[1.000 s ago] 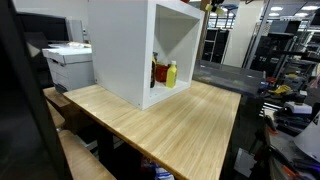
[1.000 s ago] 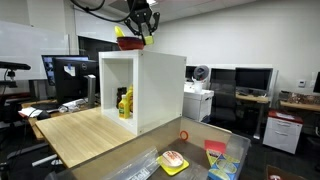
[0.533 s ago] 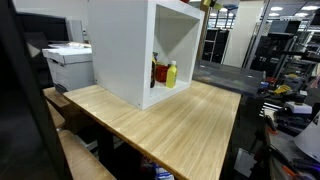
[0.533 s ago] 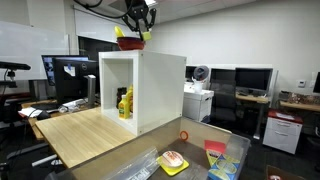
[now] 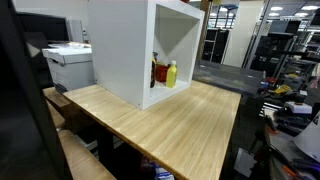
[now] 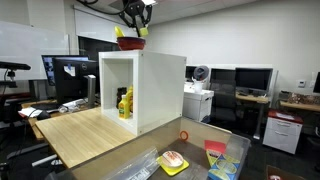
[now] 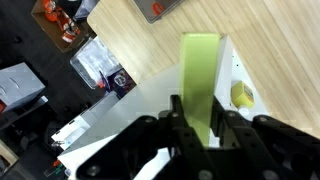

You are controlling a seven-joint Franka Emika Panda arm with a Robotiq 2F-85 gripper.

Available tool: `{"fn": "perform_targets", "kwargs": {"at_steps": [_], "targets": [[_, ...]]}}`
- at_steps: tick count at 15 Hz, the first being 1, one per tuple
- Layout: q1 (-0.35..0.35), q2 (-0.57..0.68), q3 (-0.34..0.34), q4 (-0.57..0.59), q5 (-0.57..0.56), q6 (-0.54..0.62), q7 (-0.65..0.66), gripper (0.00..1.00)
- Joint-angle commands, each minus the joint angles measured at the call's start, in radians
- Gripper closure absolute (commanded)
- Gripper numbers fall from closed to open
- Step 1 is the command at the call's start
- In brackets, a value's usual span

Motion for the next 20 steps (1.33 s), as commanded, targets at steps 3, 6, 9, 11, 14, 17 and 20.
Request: {"fn": "perform_targets", "kwargs": {"at_steps": [3, 6, 9, 11, 14, 17, 20], "targets": [[0.021, -0.024, 0.011, 0.018, 0.017, -0.030, -0.023, 0.93], [0.035, -0.031, 0.019, 0.020, 0.022, -0.032, -0.022, 0.93], [0.051, -0.038, 0.030, 0.016, 0.025, -0.034, -0.021, 0.93], [0.064, -0.044, 0.038, 0.013, 0.032, -0.036, -0.023, 0.93], [0.080, -0.048, 0.046, 0.011, 0.043, -0.040, -0.029, 0.93], [0.082, -0.032, 0.051, 0.017, 0.034, -0.023, -0.002, 0.71], [0.082, -0.032, 0.051, 0.017, 0.036, -0.023, -0.002, 0.71]]}}
